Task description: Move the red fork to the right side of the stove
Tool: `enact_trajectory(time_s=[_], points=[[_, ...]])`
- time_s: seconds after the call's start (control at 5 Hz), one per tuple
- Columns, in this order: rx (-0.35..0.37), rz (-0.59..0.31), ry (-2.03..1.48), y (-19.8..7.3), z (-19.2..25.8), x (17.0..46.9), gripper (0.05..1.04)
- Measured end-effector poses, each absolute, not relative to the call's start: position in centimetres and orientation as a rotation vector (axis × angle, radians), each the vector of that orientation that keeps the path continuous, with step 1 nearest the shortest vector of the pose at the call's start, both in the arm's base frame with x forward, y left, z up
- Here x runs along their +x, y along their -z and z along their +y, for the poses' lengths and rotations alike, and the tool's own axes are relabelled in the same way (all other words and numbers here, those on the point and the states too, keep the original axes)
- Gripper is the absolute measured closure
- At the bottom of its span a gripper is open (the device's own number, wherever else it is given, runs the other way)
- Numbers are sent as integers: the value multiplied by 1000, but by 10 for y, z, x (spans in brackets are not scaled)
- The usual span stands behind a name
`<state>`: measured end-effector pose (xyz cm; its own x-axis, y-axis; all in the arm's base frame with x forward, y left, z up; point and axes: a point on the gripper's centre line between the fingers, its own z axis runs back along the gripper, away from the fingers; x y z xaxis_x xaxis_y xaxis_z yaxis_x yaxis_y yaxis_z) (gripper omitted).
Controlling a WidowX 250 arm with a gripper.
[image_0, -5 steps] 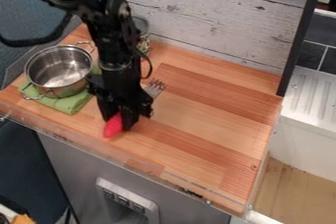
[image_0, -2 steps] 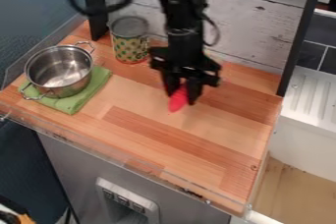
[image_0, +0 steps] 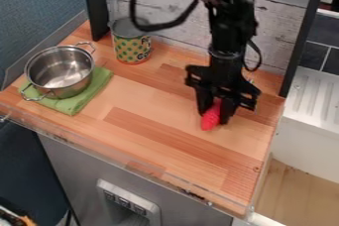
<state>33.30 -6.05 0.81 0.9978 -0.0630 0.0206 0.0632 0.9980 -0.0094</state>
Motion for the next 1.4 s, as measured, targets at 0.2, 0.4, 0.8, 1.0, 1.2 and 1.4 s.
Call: enact_trajectory(time_s=[0.2, 0.4, 0.8, 1.0, 1.2, 1.4], points=[[-5, -7, 75, -5, -68, 337, 652], [-6, -7, 51, -5, -69, 339, 594], [-6, 1, 17, -14, -71, 329, 85], [-31, -74, 7, -47, -68, 325, 81], [-60, -133, -5, -82, -58, 320, 83], [-59, -86, 54, -88, -47, 312, 83]])
